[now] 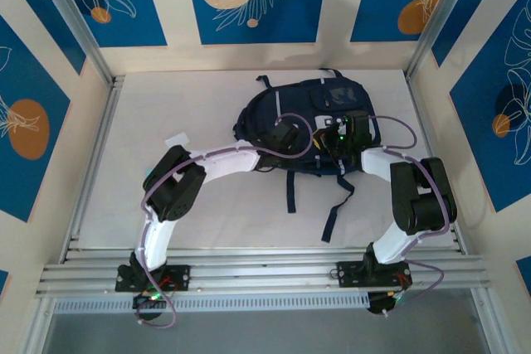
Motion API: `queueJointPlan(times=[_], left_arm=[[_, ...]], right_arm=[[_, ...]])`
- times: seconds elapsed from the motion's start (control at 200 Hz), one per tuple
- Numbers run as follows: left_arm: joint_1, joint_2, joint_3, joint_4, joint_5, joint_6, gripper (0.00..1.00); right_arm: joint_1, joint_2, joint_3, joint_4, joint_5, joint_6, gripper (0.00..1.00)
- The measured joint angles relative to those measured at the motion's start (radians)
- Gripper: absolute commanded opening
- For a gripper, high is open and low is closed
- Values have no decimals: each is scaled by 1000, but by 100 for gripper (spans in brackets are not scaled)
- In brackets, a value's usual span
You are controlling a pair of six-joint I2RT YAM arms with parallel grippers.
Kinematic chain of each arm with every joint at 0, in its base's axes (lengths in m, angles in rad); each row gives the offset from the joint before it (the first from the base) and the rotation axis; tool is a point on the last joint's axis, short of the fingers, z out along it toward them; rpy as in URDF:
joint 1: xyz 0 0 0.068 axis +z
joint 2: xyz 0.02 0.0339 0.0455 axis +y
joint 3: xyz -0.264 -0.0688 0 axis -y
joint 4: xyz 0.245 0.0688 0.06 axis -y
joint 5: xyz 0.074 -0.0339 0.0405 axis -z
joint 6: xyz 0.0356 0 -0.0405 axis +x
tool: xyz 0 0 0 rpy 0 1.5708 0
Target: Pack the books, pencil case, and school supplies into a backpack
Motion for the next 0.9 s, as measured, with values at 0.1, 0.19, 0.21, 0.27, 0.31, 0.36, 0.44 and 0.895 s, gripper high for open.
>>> queueJointPlan(times=[0.1,0.19,0.21,0.27,0.31,0.36,0.44,0.895], left_arm=[[-5,16,21,-15,-44,19,12],[-5,18,23,-15,-64,35,1],[-5,18,23,-15,-67,39,0],[-5,16,21,-12,-68,48,0],[-3,10,10,-3,-59,51,0],[5,-8,-11,12,-29,54,0],[31,-45,-50,23,46,72,0],[192,-142,-134,-41,195,241,0]], right_arm=[[0,0,-14,32,-5,31,0],[0,0,-15,41,-11,47,0],[0,0,-15,42,-12,48,0],[-3,0,-15,41,-19,49,0],[-7,0,-15,39,-26,45,0],[-14,0,-15,31,-40,34,0],[-25,0,-11,6,-64,-8,0],[-43,-21,108,-282,-179,-309,0]])
